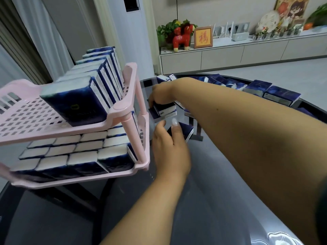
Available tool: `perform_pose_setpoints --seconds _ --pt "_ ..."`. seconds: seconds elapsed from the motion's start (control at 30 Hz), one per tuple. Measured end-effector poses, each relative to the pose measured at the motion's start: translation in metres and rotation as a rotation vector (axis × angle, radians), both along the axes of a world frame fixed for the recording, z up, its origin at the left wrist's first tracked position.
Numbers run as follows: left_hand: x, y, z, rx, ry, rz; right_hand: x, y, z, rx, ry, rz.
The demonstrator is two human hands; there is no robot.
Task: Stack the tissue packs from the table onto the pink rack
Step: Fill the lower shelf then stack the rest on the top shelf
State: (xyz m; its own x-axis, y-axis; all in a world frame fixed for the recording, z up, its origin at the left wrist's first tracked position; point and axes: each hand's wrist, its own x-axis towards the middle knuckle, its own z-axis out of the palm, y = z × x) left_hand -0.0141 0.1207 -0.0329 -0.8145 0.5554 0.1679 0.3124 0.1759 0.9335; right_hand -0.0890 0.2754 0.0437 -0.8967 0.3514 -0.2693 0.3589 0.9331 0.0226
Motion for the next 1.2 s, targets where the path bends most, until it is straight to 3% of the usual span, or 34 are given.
perform_pose_setpoints --seconds 0.27,0.4,0.47,0.57,0.67,0.73,0.87,1.03,1.2 --pt "0.005 -0.004 0.002 -0.021 0.045 0.023 0.055 -0.004 -0.005 -0.092 -0.018 0.000" --pt "0.005 -0.005 0.002 -0.030 0.040 -0.006 0.085 -0.020 0.018 -0.231 -0.046 -0.076" --pt "0.005 -0.004 0.003 -0.031 0.032 -0.020 0.090 -0.014 0.040 -0.304 0.124 -0.108" --pt "0.004 -0.003 0.002 -0.016 0.029 -0.022 0.082 0.009 0.061 -0.460 0.622 -0.247" --pt "0.003 -0.002 0.001 -0.016 0.030 -0.019 0.050 0.037 0.049 -0.313 0.881 -0.369" --pt "0.002 -0.001 0.001 -0.017 0.028 -0.023 0.030 0.051 0.033 -0.243 0.782 -0.396" --pt "-0.001 0.000 -0.001 -0.013 0.035 -0.025 0.005 0.056 0.001 -0.071 0.385 -0.274" --pt "0.000 -0.002 0.001 -0.038 0.033 -0.042 0.024 0.045 -0.013 -0.103 0.486 -0.126" --pt "0.001 -0.003 0.004 -0.054 0.035 -0.077 0.071 0.017 -0.012 -0.378 0.528 -0.167"
